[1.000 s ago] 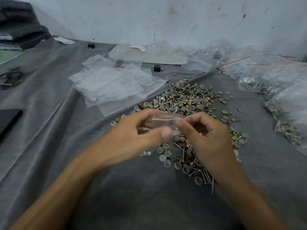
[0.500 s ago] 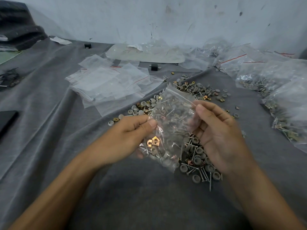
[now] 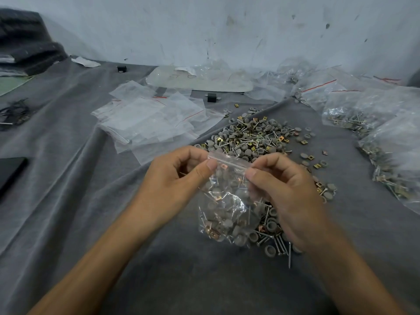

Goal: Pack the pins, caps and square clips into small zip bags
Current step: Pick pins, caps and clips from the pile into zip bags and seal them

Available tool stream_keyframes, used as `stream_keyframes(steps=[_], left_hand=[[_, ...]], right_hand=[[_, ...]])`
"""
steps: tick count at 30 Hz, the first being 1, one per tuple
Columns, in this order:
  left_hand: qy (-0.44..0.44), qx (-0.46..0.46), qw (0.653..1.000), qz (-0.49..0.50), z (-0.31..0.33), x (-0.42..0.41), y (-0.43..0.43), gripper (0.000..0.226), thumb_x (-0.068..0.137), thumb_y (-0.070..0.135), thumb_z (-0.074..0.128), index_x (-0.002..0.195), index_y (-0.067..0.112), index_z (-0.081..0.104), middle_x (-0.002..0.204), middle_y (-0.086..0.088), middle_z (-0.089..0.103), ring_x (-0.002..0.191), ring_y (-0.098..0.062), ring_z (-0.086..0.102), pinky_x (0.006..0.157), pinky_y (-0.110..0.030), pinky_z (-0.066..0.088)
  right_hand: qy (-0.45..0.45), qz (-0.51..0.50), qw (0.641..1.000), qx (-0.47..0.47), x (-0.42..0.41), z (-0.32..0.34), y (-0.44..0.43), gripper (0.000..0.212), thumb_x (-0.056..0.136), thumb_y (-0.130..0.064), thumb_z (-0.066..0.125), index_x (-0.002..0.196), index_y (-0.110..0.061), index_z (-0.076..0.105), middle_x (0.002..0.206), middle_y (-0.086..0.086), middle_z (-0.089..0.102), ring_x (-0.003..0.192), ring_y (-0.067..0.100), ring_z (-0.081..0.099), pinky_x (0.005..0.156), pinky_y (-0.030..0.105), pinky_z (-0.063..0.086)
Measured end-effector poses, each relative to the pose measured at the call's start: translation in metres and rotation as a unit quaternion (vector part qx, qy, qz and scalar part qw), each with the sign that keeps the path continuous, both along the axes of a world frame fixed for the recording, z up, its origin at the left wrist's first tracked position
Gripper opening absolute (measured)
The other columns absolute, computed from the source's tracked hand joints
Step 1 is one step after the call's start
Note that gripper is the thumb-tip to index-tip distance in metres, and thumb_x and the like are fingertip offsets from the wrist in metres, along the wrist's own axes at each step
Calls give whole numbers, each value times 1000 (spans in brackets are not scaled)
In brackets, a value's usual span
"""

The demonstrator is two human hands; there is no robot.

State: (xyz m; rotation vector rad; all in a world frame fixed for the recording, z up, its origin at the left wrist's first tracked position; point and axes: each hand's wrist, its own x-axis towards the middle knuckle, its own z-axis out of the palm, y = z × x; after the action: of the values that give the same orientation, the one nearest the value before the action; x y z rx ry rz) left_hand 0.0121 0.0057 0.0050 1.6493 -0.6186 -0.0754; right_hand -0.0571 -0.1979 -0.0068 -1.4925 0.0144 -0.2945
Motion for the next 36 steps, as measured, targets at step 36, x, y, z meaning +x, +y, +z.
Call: stream_keyframes(steps=[36], left_hand=[[-13,2,998,-61,-6,-10,-9,9,87,29,72,91,21,76,82,-2,75,74,-13,67,70,-30,56]], right_hand=[[-54,33,981,-183,-10,5,13,13,95,-18,69,81,-19,68,66,11,60,51,12,50,44,27,40]])
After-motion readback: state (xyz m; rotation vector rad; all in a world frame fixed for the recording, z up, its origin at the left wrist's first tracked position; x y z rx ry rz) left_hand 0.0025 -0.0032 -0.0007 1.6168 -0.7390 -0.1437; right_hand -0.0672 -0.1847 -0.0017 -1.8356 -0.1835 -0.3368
